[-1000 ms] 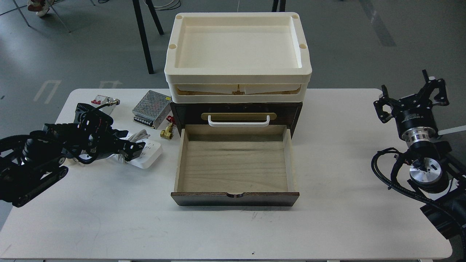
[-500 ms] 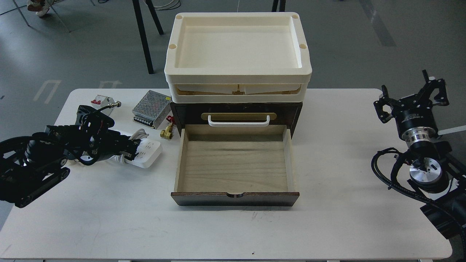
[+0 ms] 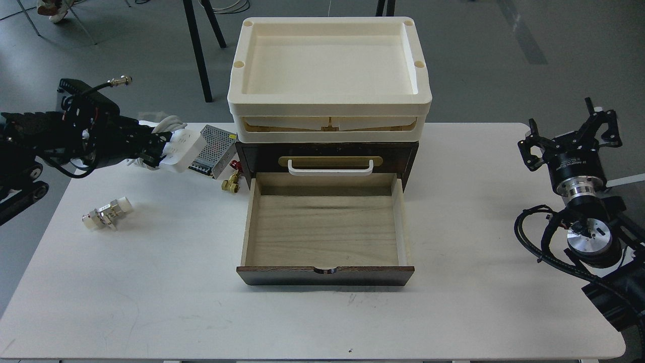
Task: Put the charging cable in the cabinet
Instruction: 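Lift the power strip with the left gripper up and over the cabinet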
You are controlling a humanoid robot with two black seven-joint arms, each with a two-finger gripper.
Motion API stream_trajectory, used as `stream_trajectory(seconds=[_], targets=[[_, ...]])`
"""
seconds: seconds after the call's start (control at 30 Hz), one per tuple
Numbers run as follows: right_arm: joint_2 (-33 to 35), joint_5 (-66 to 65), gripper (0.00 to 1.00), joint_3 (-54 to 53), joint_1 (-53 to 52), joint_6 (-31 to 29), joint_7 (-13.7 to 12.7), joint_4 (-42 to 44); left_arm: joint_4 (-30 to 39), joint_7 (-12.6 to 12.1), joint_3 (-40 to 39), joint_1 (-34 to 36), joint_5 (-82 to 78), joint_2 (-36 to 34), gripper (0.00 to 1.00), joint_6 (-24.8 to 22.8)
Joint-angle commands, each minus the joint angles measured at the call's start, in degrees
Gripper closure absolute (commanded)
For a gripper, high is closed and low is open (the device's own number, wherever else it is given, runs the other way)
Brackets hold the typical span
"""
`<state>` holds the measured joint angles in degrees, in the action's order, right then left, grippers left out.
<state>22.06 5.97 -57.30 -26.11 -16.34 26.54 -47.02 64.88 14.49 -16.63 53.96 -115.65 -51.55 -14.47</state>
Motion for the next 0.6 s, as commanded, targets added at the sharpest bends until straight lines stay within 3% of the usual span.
stream_trajectory(seconds=[0.0,0.1,0.3,0.57], targets=[[0.0,0.0,0.0,0.0,0.0,0.0,0.0,0.0,3.8,0.4,0.0,5.5,0.0,-5.0,0.96,-0.2],[0.0,0.0,0.0,0.0,0.0,0.0,0.0,0.0,5.9,0.4,0.1,12.5,0.0,-6.1,0.96,-1.8],[0.0,0.0,0.0,0.0,-0.1,0.0,0.0,0.0,15.1,0.6,-0.5,25.0,0.2,-6.4,0.96,-13.5],[0.0,0.0,0.0,0.0,-0.1,0.0,0.0,0.0,29.9,1.5,-0.9,33.6,5.6,-0.3,0.96,-13.5]])
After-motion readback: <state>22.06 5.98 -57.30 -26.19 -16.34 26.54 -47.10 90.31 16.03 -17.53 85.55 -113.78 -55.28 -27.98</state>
